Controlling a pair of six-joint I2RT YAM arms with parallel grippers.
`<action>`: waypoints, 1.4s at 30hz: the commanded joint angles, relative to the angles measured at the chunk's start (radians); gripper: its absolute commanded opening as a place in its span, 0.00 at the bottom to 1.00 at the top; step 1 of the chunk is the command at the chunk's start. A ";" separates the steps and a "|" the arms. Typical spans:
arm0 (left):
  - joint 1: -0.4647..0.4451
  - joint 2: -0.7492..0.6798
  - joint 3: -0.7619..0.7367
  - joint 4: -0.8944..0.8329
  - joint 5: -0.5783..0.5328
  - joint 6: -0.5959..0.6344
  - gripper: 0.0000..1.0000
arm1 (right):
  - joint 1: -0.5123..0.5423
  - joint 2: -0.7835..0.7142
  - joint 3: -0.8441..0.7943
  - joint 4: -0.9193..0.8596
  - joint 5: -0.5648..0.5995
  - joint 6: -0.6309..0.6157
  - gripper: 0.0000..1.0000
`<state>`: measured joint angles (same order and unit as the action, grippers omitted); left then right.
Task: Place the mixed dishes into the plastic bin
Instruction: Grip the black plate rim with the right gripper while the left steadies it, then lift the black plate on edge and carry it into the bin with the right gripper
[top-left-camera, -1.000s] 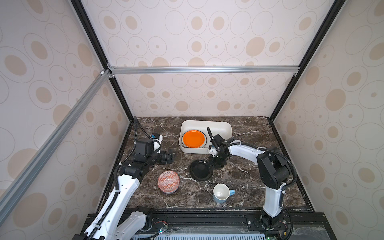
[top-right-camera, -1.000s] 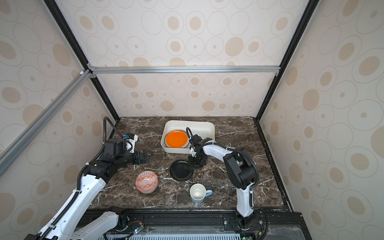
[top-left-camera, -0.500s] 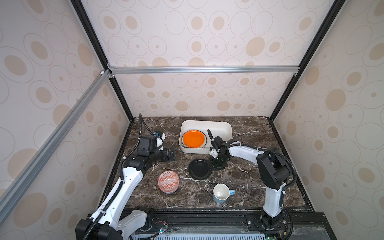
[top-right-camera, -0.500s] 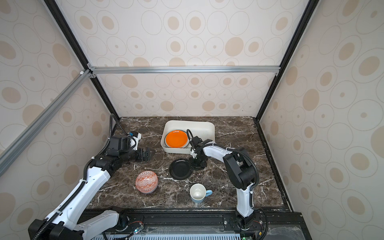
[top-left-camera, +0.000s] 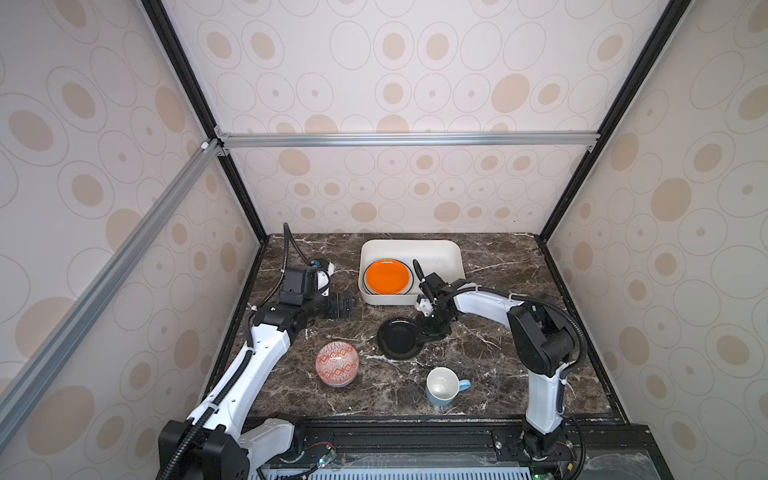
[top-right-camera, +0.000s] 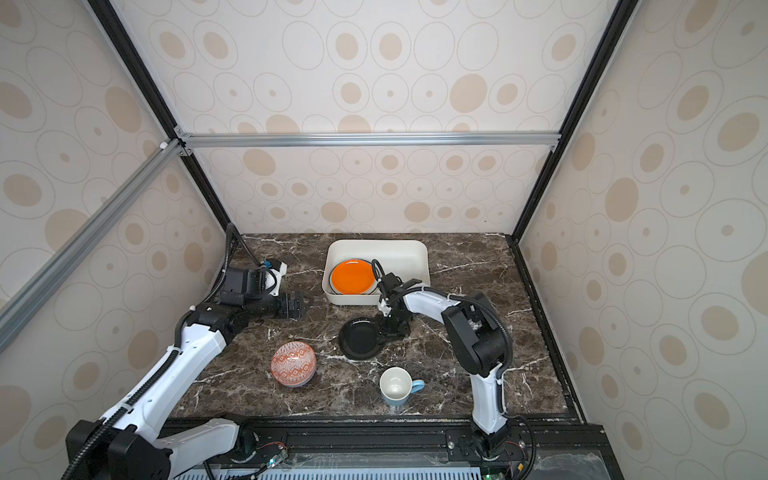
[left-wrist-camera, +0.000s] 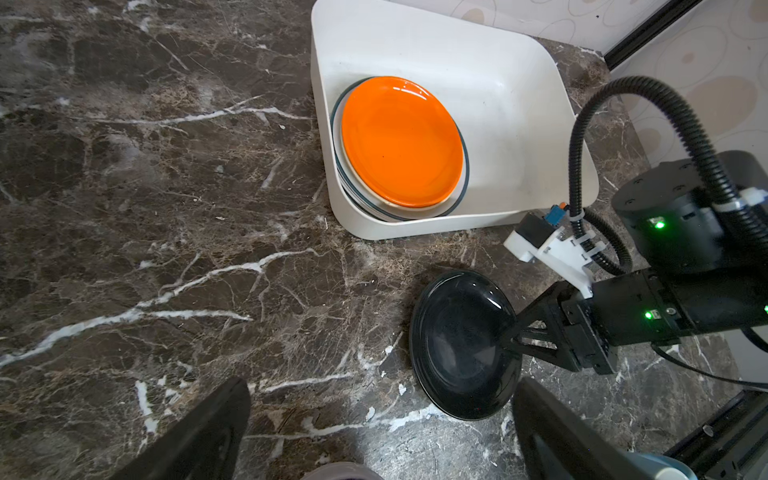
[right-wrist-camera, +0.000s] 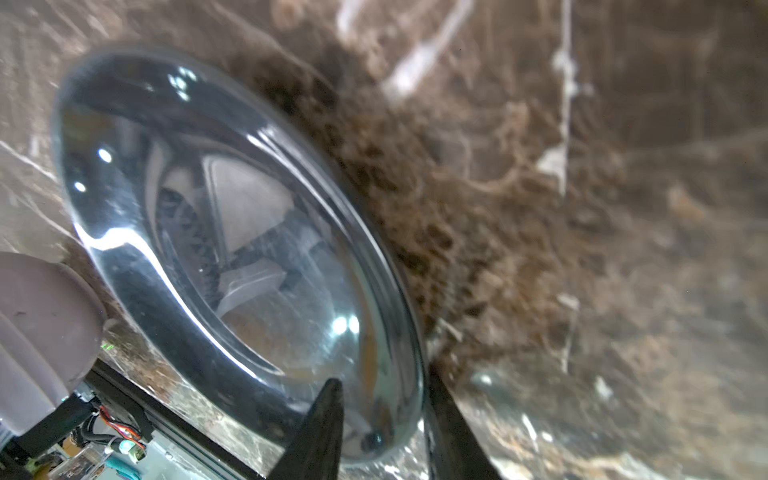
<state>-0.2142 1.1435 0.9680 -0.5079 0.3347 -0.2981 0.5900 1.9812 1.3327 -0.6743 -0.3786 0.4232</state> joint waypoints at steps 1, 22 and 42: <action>-0.003 0.005 0.041 0.021 0.003 0.027 0.99 | 0.005 0.040 0.005 0.013 0.009 0.022 0.27; -0.003 0.123 0.127 0.079 -0.006 0.057 0.99 | 0.000 -0.089 0.125 -0.175 -0.026 -0.065 0.00; 0.007 0.325 0.426 0.076 -0.166 0.083 0.99 | -0.131 0.090 0.658 -0.291 -0.163 -0.076 0.00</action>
<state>-0.2123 1.4502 1.3254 -0.4473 0.2089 -0.2409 0.4759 2.0018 1.9446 -0.9573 -0.5060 0.3374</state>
